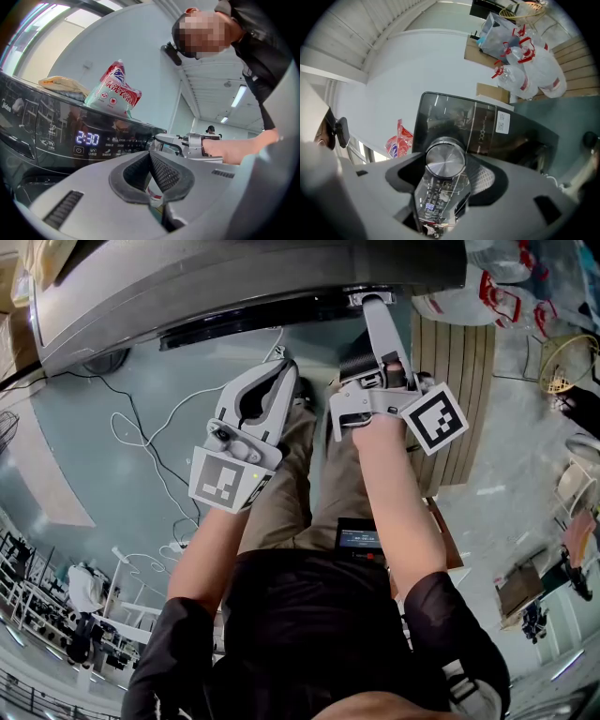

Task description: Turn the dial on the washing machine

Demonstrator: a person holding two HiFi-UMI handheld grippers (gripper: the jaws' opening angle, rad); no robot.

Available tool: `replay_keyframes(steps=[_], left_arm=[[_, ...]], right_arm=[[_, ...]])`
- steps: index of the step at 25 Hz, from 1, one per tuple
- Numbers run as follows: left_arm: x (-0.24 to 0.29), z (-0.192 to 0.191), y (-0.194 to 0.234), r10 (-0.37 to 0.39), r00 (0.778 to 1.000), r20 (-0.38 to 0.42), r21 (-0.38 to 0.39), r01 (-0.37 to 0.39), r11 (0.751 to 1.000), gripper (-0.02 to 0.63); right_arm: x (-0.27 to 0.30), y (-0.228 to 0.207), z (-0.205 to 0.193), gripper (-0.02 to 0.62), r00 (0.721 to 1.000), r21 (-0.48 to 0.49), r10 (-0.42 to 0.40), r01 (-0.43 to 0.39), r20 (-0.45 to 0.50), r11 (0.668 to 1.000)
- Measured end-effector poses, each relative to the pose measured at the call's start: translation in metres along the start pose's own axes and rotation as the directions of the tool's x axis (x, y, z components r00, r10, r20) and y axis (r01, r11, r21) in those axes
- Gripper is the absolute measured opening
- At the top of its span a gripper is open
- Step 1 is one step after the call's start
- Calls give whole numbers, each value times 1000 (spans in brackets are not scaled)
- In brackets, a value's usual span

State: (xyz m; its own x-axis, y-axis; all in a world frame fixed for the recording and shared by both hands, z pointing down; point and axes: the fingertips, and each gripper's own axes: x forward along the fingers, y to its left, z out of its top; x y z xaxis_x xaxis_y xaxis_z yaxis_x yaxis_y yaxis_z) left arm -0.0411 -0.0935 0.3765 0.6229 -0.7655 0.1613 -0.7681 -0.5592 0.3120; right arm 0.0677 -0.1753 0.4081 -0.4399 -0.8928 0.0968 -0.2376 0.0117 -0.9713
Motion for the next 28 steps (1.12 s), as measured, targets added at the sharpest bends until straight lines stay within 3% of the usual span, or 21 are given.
replay_keyframes(steps=[10,28], left_arm=[[4,1,1,-1,1000,7,-3,1,1000,-6],[2,1,7,17,1000,0,-5,-17,1000,-6]], right_arm=[[0,-3,2,273,1000,154,17,-19,18,988],[-1,-4,-2,273,999,325,37,-43,25,945]])
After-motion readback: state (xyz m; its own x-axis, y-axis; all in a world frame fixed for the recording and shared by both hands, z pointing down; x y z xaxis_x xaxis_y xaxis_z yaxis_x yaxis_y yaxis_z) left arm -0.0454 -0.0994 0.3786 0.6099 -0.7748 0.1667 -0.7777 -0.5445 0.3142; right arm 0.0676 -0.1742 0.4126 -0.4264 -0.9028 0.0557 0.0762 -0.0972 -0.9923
